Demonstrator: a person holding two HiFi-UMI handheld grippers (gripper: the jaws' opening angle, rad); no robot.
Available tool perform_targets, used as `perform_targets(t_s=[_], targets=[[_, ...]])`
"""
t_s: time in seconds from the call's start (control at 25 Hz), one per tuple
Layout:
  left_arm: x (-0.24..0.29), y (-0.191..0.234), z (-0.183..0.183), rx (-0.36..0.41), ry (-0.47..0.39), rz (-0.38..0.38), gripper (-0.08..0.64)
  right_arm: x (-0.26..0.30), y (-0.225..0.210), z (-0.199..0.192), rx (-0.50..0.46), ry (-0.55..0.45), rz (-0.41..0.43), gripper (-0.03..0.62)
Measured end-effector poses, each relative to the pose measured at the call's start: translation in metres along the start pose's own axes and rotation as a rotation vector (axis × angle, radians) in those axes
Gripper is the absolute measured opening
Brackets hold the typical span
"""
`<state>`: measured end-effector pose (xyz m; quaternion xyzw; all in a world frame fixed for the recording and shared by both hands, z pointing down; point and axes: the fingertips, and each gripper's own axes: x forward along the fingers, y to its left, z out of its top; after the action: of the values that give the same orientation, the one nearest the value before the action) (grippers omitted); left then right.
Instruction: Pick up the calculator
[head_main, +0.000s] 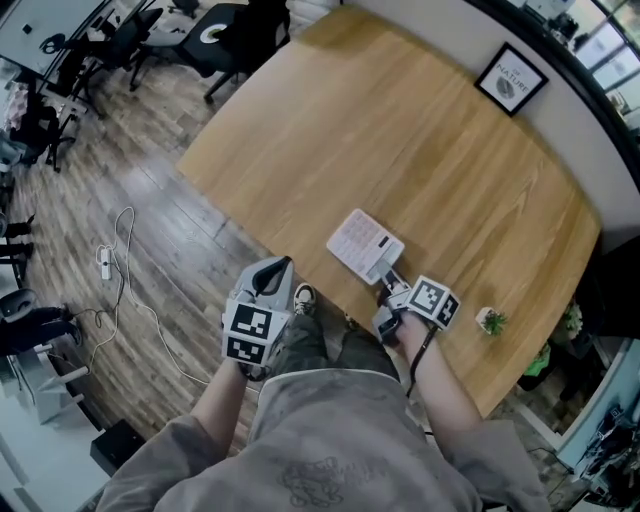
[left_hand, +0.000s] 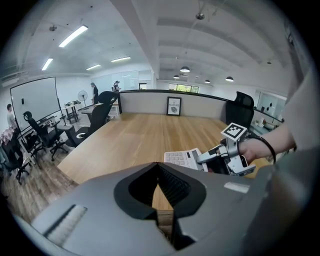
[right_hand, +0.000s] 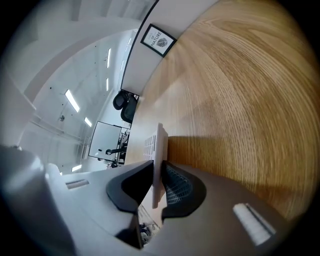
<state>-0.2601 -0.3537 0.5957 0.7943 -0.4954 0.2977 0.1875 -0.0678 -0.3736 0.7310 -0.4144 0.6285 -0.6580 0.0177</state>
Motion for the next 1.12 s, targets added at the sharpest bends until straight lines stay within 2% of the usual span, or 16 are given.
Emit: perform_targets(t_s=[0.24,0.44,0.72,0.84,1.0,1.12], targets=[[0.001,0.021,0.003,0.019,0.008,-0.044,0.002,0.007,0.018,-0.002,-0.009,-0.063,0.005,0.052],[0.001,0.035,0.022,0.062,-0.026,-0.087,0.002,0.003,0.052,0.002,-0.013,-0.122,0.029,0.051],[-0.011,0.048,0.073,0.124,-0.11,-0.148,0.002,-0.031,0.128,0.027,-0.048,-0.245,0.092,0.052],[-0.019,0.052,0.1,0.144,-0.162,-0.15,0.002,-0.055,0.159,0.039,-0.076,-0.302,0.101,0.052],[-0.029,0.057,0.134,0.154,-0.225,-0.146,0.002,-0.086,0.202,0.06,-0.11,-0.389,0.183,0.052],[-0.042,0.054,0.158,0.178,-0.28,-0.149,0.002,-0.112,0.218,0.066,-0.051,-0.439,0.194,0.052]])
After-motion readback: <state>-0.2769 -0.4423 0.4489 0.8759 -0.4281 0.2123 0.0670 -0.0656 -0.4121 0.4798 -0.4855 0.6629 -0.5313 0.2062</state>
